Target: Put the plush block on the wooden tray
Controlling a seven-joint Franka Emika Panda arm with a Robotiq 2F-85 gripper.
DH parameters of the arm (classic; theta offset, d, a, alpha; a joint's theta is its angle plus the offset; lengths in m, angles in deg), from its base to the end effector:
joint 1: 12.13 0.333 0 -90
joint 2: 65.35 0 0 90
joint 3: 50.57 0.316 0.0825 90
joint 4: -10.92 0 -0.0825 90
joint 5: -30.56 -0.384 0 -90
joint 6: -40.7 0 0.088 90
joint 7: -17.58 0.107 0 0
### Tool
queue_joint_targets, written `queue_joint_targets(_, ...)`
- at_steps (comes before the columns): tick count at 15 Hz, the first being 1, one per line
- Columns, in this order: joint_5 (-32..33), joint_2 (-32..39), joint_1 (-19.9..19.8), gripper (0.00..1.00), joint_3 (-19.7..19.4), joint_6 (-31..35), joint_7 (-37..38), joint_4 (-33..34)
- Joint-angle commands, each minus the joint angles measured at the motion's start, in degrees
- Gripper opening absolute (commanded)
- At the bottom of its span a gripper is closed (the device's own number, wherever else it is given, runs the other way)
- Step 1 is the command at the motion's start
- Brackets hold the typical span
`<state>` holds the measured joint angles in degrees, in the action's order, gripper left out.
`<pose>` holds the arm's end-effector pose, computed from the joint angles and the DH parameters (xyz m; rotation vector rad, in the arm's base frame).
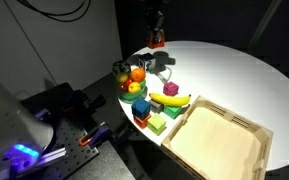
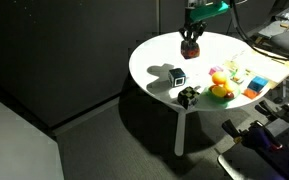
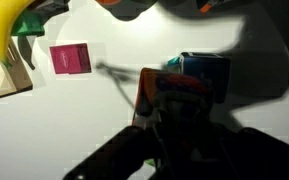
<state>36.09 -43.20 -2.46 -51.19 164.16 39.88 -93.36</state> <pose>0.6286 0.0966 0.3217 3.0355 -0.2666 -0.0418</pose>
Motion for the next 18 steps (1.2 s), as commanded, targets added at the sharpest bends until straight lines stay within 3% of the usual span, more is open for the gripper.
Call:
queue_joint_targets(1,-2.12,-3.79,-2.72,0.09,-0.06,-0.85,-1.83,-2.9)
queue_joint_targets(18,-11.43,-16.11,-13.79,0.1,-6.2,10.71,-0.72,-19.94)
